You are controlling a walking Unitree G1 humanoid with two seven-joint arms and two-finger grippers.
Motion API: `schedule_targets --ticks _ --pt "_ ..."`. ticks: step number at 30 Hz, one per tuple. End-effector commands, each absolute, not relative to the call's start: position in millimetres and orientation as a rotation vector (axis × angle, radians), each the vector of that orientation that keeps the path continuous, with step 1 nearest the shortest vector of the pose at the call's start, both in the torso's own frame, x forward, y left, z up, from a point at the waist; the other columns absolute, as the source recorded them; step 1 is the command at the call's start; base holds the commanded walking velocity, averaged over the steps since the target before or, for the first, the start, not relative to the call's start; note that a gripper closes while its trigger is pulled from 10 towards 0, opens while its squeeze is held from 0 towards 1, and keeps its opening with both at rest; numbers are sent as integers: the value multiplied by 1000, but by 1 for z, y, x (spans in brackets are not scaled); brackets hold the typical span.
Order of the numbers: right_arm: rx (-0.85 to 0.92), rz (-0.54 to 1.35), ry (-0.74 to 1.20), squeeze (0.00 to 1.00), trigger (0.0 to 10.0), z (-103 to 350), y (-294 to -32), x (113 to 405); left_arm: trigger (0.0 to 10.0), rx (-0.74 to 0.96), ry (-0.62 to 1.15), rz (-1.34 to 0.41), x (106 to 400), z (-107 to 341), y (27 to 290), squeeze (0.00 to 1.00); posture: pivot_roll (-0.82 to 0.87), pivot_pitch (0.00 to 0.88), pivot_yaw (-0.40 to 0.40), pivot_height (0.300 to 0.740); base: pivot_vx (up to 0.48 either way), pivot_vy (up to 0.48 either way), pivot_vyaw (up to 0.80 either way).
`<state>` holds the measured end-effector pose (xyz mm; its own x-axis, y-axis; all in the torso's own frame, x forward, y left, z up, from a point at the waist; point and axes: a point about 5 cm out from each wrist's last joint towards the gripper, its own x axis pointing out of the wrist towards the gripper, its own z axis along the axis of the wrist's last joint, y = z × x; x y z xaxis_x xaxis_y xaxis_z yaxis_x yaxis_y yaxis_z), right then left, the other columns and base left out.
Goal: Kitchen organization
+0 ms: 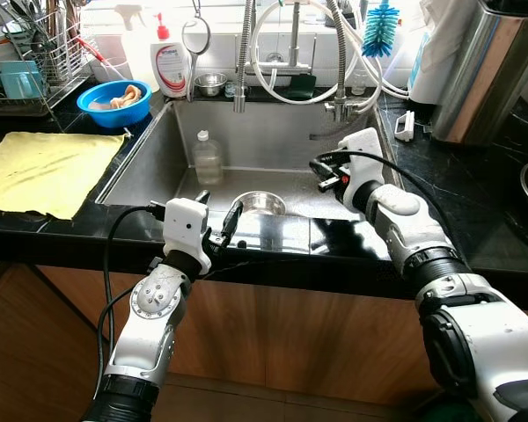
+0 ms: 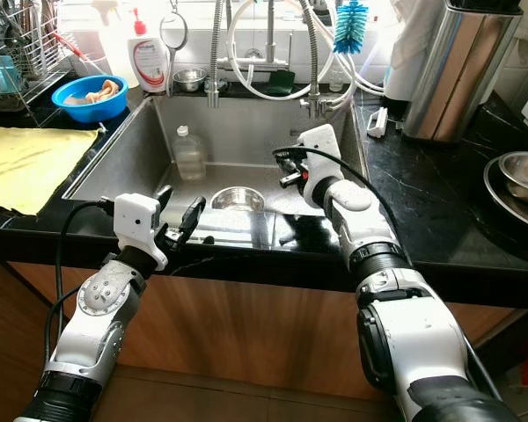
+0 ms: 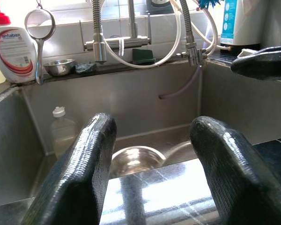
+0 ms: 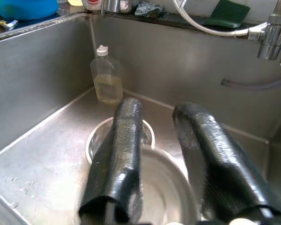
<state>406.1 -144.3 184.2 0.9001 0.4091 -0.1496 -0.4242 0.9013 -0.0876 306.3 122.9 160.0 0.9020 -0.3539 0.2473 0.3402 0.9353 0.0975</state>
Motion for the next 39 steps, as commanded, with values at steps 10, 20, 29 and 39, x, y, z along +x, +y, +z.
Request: schedule_targets --ticks 10,20,29,39 --pt "-205 250 -59 0 10000 212 -158 407 10000 79 -287 -351 307 166 125 0 3 0 11 740 0 0 0" --pt "-205 78 -305 0 10000 225 -162 370 10000 81 -319 -338 312 174 127 0 -16 0 22 740 0 0 0" --pt "-147 12 -360 0 10000 202 -163 311 10000 88 -365 -275 316 182 138 0 -33 0 27 740 0 0 0" --pt "-119 -79 -285 0 10000 181 -172 277 10000 96 -330 -195 313 170 156 0 -37 0 33 740 0 0 0"
